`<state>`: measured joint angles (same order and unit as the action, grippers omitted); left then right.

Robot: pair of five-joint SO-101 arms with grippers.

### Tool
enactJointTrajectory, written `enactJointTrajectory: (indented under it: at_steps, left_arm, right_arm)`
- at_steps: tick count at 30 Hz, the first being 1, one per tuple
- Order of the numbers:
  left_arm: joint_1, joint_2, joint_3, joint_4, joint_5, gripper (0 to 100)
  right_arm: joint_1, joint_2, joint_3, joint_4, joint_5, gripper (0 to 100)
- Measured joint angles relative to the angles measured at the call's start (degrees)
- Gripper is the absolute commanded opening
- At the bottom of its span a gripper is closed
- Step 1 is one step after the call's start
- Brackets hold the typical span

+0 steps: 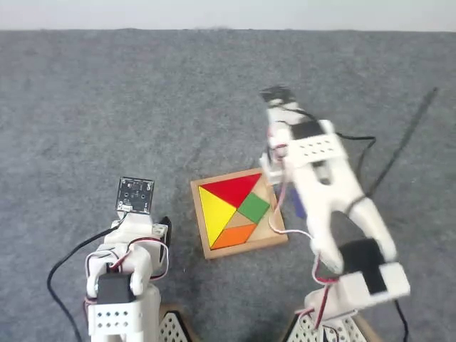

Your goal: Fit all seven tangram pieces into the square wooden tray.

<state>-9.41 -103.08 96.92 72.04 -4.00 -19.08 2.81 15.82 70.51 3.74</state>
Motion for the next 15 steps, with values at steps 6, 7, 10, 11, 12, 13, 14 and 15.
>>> enactJointTrajectory:
  at_steps: [6, 7, 10, 11, 12, 13, 14, 15]
  left_arm:
    - [0.0, 0.0, 0.0, 0.0, 0.0, 15]
    - [0.0, 0.0, 0.0, 0.0, 0.0, 15]
    - [0.0, 0.0, 0.0, 0.0, 0.0, 15]
    - [0.0, 0.0, 0.0, 0.0, 0.0, 15]
    - [0.0, 0.0, 0.0, 0.0, 0.0, 15]
    - [0.0, 0.0, 0.0, 0.0, 0.0, 15]
    - [0.0, 0.0, 0.0, 0.0, 0.0, 15]
    - [0.0, 0.0, 0.0, 0.0, 0.0, 15]
  right_arm:
    - [4.5, 1.5, -1.4, 2.5, 0.7, 19.0]
    - [6.3, 1.5, -0.6, 2.5, 1.1, 20.4]
    - [9.2, 1.5, 3.7, -0.6, 2.2, 21.7]
    - [9.7, 1.5, 5.5, -1.9, 2.5, 21.7]
    - [10.1, 1.5, 7.1, -3.3, 2.7, 21.7]
    - [10.5, 1.5, 8.3, -4.5, 2.7, 21.7]
    - [11.1, 1.7, 8.9, -5.4, 2.7, 21.7]
    - [11.6, 2.3, 9.1, -6.0, 2.7, 21.7]
